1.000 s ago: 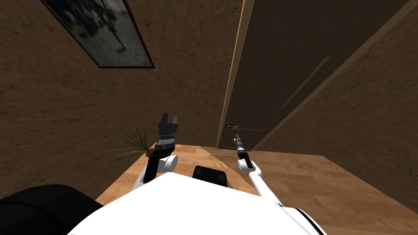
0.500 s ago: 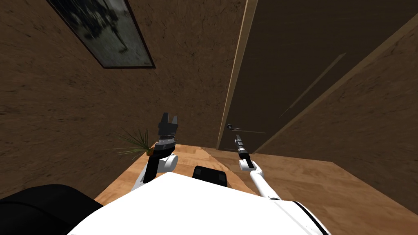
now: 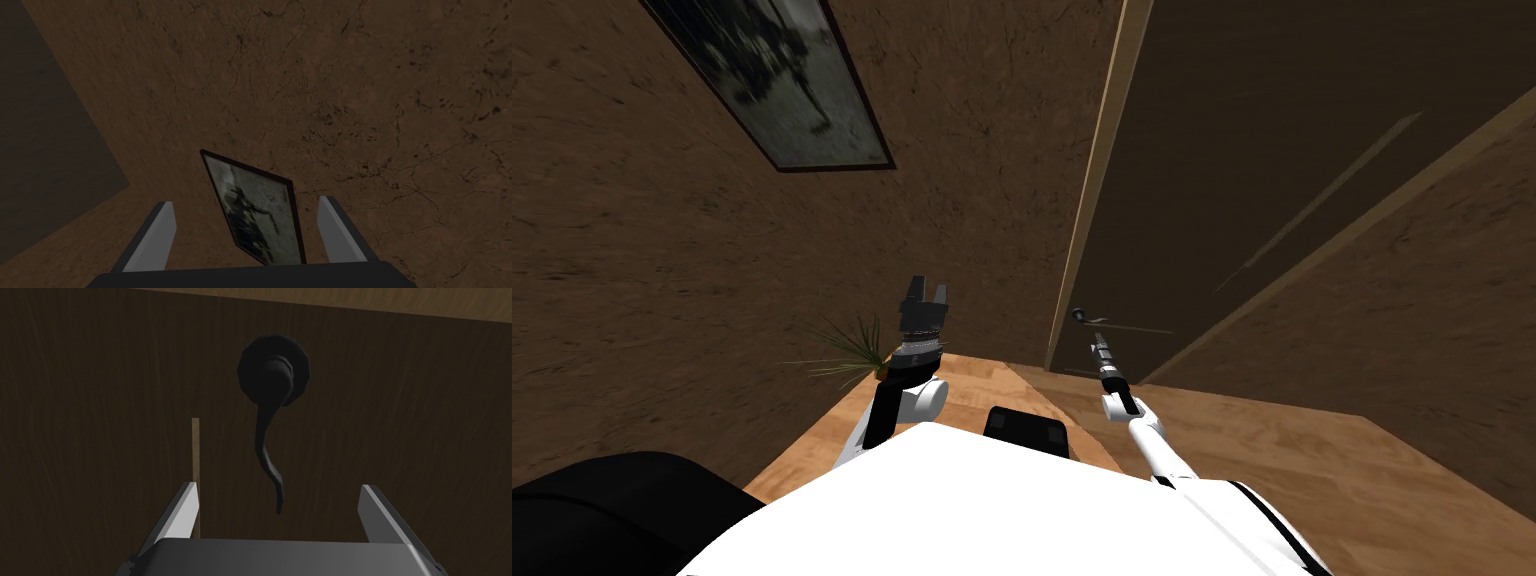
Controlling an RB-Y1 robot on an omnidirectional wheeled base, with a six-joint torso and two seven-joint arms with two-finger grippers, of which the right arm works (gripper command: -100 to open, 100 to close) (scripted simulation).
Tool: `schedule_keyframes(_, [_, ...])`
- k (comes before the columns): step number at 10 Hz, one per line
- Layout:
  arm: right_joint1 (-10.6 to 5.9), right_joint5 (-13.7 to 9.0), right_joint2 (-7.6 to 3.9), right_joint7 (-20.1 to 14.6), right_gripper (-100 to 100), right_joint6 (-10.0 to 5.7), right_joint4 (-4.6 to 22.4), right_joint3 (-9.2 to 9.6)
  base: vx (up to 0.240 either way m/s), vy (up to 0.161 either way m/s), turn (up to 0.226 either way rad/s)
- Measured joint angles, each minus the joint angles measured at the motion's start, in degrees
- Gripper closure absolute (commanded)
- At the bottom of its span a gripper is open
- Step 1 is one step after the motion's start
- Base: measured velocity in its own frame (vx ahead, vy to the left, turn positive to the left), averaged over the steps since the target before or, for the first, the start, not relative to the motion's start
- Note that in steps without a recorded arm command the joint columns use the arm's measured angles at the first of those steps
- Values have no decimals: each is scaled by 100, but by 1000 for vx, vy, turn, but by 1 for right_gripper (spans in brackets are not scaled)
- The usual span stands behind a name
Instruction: Pull the door open
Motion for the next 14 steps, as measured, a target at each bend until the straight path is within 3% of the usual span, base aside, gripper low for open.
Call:
schedule_keyframes(2, [167, -47, -122, -63, -100, 47, -195, -73, 170, 81, 162])
schedule_keyframes(4, [270, -100, -309, -204, -100, -66, -108, -142, 183, 49, 150])
schedule_keyframes(5, [124, -124, -381, -293, -100, -326, 367, -175, 148, 34, 85])
schedule_keyframes(6, [126, -139, -425, -336, -100, -420, 469, -197, 52, 17, 1])
schedule_keyframes(9, [347, -152, -496, -358, -100, -221, 64, -213, 26, 5, 86])
schedule_keyframes(12, [509, -230, -769, -550, -100, -371, 108, -319, 147, 11, 71])
schedule_keyframes(13, [516, -232, -780, -567, 100, -373, 101, -322, -8, -1, -8])
schedule_keyframes(14, [509, -230, -772, -558, 100, -372, 105, -320, -22, -4, -9])
